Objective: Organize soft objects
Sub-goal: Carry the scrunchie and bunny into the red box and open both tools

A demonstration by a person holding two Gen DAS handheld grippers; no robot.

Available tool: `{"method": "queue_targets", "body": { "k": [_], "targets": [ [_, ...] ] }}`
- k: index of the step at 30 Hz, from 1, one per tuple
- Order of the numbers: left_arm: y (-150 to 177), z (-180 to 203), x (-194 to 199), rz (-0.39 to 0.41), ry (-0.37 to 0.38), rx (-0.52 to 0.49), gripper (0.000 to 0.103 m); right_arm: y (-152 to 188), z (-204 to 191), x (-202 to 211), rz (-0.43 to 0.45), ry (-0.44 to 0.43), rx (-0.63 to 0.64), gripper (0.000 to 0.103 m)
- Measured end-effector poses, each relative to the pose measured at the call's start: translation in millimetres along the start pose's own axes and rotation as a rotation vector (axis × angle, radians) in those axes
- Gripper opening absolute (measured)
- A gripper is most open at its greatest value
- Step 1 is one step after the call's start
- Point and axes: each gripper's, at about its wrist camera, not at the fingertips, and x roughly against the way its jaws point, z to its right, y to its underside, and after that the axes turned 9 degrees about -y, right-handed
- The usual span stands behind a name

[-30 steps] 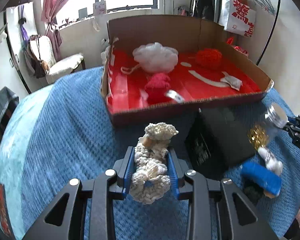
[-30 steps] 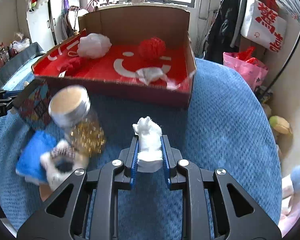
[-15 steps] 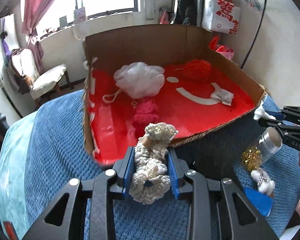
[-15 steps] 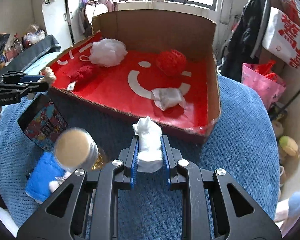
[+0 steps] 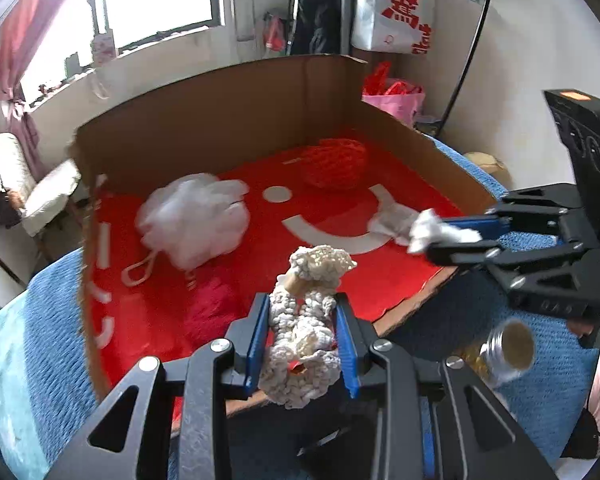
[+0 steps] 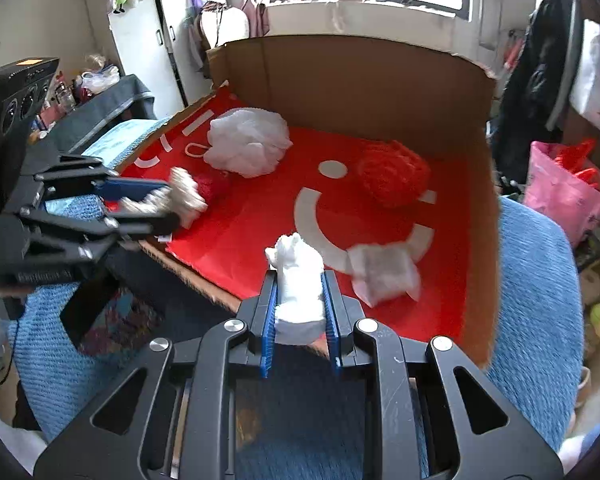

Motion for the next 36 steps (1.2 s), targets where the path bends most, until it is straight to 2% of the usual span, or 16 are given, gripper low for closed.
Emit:
{"method": "queue_targets", "body": {
  "k": [2, 9, 14, 28, 33, 36],
  "targets": [
    [-6.9, 3.3, -10.3, -0.017, 0.015, -0.002, 0.034, -7.2, 1.9, -11.7, -0.020, -0.028, 0.001, 0.020],
    [-21.2, 0.3, -45.4, -0.097, 0.067, 0.013, 0.034, -20.1, 9.3, -46.5, -0.106, -0.044, 0.040, 0.020],
    [-25.8, -2.9, -65.2, -0.144, 0.067, 0.009, 0.034, -25.1, 15.4, -67.6, -0.154, -0.054, 0.069, 0.020],
    [-31.9, -0.1, -87.1, -0.188, 0.073, -0.016, 0.038, -21.1, 19.1, -77.6, -0.171, -0.061, 0.114, 0.020],
    [-35.4, 2.1, -94.3, -0.201, 0.067, -0.028, 0.046, -21.5, 17.6, -79.6, -0.178, -0.067, 0.120, 0.021],
    [-37.4, 1.6, -97.7, -0.200, 0.071, -0.020, 0.055, -22.8, 16.8, -81.3, -0.181, -0.071, 0.125, 0.021]
  ]
}}
